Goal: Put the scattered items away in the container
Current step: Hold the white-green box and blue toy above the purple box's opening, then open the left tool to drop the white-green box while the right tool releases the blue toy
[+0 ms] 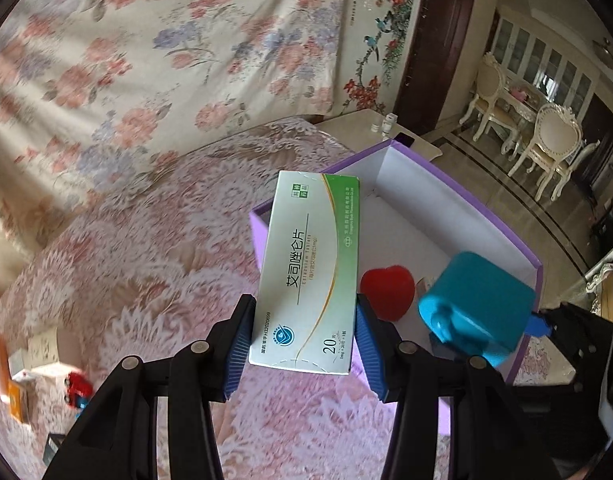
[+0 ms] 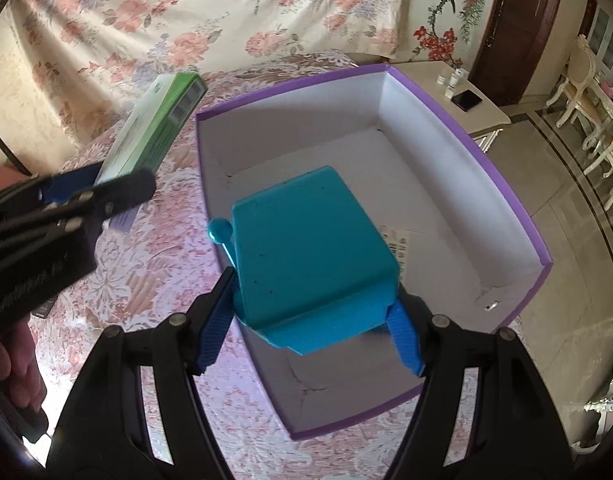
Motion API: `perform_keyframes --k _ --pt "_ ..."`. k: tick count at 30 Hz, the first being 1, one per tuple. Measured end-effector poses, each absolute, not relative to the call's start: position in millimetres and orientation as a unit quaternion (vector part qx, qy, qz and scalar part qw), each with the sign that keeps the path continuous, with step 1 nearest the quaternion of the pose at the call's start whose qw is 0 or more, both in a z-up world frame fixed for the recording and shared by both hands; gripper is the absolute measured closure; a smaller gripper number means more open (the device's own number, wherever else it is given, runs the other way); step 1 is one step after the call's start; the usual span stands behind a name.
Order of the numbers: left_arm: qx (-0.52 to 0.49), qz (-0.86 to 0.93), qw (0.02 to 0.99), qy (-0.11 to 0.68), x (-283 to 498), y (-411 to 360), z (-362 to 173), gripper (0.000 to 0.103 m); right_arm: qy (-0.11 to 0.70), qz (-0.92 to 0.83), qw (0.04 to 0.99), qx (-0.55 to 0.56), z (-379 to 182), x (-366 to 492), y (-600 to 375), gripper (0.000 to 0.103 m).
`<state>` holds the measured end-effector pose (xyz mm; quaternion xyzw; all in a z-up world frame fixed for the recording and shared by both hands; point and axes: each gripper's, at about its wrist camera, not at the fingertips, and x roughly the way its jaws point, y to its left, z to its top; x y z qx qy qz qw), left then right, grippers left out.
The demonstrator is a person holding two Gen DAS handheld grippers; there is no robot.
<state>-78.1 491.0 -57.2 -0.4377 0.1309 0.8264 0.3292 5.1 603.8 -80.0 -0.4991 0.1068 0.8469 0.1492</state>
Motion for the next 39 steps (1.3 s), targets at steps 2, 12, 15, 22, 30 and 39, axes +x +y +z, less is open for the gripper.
perform_keyframes --k 2,12,15,22,30,39 --pt "-0.439 0.824 0.333 0.133 -80.9 501.6 -59.1 0.054 0.108 0.845 0.151 -0.501 -82.1 6.1 607.9 0.031" --pt "-0.441 0.815 0.345 0.148 -89.4 545.2 -68.4 0.054 0.116 0.832 0.15 -0.521 -99.7 6.6 624.2 0.031" --pt "-0.447 0.81 0.346 0.155 -95.2 556.0 -75.9 0.054 0.122 0.825 0.148 -0.532 -109.1 3.7 629.3 0.031" --pt "-0.457 0.802 0.348 0.164 -99.5 568.8 -87.4 0.054 0.129 0.815 0.142 -0.547 -121.4 0.1 634.8 0.031" --pt "-0.466 0.797 0.341 0.175 -103.2 576.0 -101.1 0.054 0.129 0.807 0.138 -0.559 -132.1 -3.2 634.5 0.031" --pt "-0.483 0.786 0.337 0.186 -109.9 581.1 -115.9 0.053 0.137 0.798 0.132 -0.572 -142.3 -7.2 636.3 0.031"
